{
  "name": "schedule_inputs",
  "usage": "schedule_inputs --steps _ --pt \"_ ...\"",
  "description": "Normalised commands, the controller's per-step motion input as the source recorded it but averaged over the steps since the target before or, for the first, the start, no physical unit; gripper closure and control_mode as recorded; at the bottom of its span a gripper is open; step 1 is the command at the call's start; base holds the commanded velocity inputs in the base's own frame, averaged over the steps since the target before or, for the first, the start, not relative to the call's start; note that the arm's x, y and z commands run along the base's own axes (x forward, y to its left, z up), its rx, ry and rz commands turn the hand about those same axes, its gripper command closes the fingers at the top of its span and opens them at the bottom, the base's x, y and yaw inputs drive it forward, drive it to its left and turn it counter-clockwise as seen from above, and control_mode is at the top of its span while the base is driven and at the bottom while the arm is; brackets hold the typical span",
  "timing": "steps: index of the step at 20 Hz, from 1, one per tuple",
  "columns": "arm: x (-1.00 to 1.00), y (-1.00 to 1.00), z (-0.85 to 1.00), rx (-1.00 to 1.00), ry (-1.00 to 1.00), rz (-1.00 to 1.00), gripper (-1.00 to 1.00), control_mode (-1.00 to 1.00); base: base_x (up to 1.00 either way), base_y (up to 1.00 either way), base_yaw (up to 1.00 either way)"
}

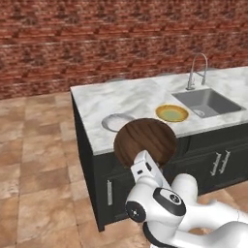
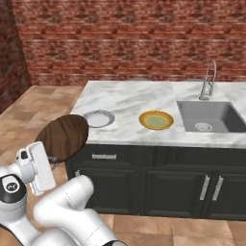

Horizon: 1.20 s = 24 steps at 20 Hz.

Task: Move the bowls from the cabinet to the plates on the dining table.

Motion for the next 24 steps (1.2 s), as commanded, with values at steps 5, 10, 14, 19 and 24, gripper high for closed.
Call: schedule_inputs --steps 5,10,14,19,24 --pt "0.00 0.00 0.00 0.00 0.00 0.00 1.00 1.00 0.61 -0.34 -0.15" --pt "0.00 0.00 0.00 0.00 0.00 0.00 1.00 1.00 0.27 -0.31 -0.17" --pt "0.00 0.00 0.00 0.00 0.00 0.00 1.00 1.00 -0.26 -0.28 -0.20" --pt "0.00 0.00 0.00 0.00 0.00 0.00 1.00 1.00 -0.14 -0.32 -0.24" --pt "0.00 0.00 0.00 0.00 0.00 0.00 1.00 1.00 0.00 -0.37 -0.19"
